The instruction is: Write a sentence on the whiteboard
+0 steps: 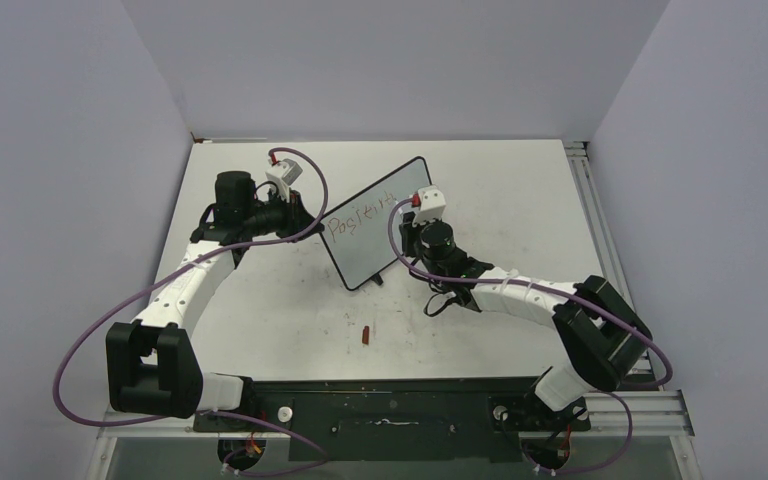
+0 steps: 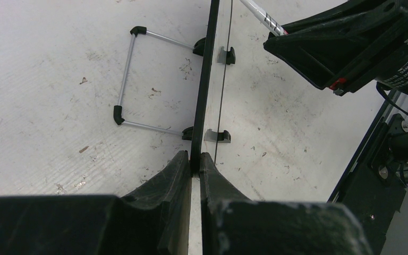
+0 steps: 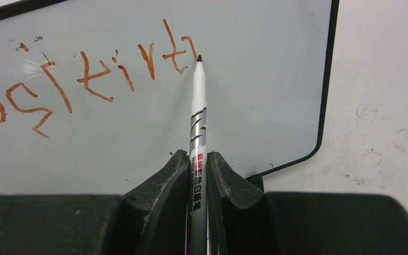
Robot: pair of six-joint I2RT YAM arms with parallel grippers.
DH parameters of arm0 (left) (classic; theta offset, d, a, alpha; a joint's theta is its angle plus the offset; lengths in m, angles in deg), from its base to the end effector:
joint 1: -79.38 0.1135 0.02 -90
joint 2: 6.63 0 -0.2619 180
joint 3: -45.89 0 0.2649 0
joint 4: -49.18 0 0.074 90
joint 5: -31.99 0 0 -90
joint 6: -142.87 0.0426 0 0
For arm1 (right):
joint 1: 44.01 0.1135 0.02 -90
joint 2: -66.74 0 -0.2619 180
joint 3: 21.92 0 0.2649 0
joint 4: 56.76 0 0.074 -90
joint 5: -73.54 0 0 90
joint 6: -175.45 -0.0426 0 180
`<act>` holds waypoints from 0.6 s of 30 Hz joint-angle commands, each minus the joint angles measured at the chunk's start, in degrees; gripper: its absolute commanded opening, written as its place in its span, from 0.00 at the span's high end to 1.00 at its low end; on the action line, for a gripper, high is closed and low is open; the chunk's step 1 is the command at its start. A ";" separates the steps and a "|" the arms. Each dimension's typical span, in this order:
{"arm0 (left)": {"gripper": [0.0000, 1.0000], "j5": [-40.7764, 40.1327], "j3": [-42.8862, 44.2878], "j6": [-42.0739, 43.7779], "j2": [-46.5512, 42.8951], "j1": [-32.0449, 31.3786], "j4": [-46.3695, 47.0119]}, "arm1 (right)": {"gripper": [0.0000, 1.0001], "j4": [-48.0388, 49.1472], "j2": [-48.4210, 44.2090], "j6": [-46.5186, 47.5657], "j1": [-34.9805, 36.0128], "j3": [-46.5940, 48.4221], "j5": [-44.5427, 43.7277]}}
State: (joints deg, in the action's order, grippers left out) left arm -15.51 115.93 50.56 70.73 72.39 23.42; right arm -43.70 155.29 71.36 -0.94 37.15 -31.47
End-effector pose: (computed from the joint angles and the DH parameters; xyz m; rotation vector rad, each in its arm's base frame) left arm 0.3079 -0.0667 0.2778 0.5172 2.0373 -0.8876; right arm 0.2664 0.2340 0.2124 -0.2884 1.8492 0.4508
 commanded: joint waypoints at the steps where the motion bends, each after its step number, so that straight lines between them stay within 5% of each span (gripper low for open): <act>1: 1.00 0.84 1.63 0.72 -1.99 0.22 2.47 | 0.95 0.80 -2.87 1.70 -0.47 1.83 -2.08; 18: 1.00 0.82 1.64 0.70 -1.84 0.22 2.47 | 0.95 1.61 0.56 3.13 -0.88 4.88 -1.63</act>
State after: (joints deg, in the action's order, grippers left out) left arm -15.51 115.93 50.56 70.73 72.39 23.42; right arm -44.38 154.92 73.53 -1.36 39.40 -32.69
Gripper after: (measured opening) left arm 0.068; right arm 0.161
